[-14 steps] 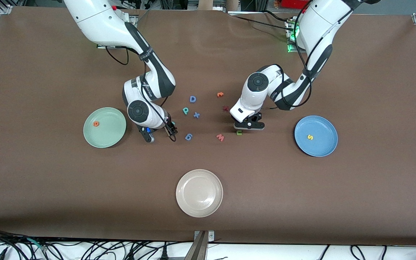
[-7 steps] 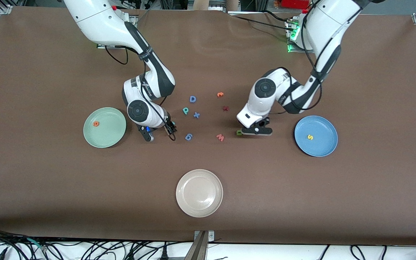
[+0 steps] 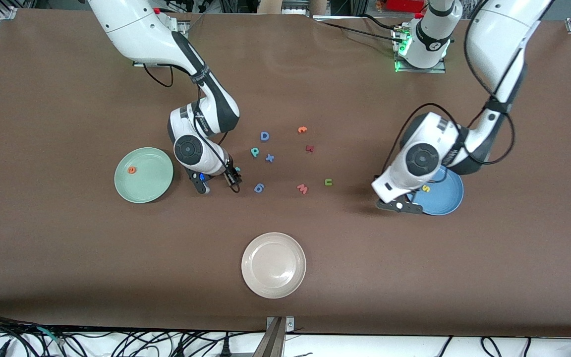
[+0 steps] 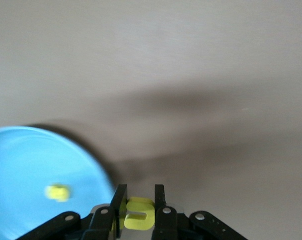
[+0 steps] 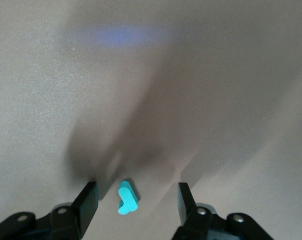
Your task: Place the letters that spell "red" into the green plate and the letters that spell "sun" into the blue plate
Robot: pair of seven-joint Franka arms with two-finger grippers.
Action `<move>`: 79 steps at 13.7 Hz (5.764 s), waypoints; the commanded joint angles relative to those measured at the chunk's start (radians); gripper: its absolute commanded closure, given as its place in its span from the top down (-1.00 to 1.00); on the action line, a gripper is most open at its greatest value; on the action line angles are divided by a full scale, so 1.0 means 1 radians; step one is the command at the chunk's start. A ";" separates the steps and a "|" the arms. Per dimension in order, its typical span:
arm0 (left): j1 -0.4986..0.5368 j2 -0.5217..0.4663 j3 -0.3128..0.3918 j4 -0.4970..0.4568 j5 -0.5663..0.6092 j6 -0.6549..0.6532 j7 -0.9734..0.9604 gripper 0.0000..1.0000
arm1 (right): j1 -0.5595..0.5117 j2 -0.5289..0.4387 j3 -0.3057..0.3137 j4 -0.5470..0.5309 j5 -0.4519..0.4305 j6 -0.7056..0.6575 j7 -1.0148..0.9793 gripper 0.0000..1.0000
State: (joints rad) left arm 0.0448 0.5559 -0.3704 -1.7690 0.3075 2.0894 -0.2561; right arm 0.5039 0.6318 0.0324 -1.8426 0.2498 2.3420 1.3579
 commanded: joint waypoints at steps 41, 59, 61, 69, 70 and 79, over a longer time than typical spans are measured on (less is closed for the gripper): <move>-0.290 0.136 -0.005 -0.081 0.173 0.469 -0.677 1.00 | -0.005 -0.259 -0.356 -0.013 0.023 -0.518 -0.564 -0.92; -0.321 0.165 0.019 -0.044 0.202 0.457 -0.713 -0.32 | -0.022 -0.161 -0.465 -0.253 0.074 -0.237 -0.879 0.09; -0.322 0.164 0.018 -0.044 0.200 0.452 -0.715 -0.45 | -0.022 -0.165 -0.465 -0.248 0.074 -0.245 -0.879 0.37; -0.307 0.141 0.016 -0.008 0.199 0.329 -0.695 -0.61 | -0.012 -0.279 -0.387 -0.205 0.095 -0.348 -0.728 0.49; -0.296 0.137 0.015 0.021 0.191 0.264 -0.672 -0.61 | -0.012 -0.284 -0.355 -0.192 0.097 -0.349 -0.667 0.50; -0.064 0.116 -0.001 0.210 -0.024 -0.123 -0.047 -0.61 | 0.013 -0.242 -0.095 -0.063 0.098 -0.230 -0.194 0.97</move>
State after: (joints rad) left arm -0.0694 0.6790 -0.3602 -1.5865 0.3201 2.0361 -0.4383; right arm 0.5040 0.3583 -0.0887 -1.9270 0.3348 2.0678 1.0957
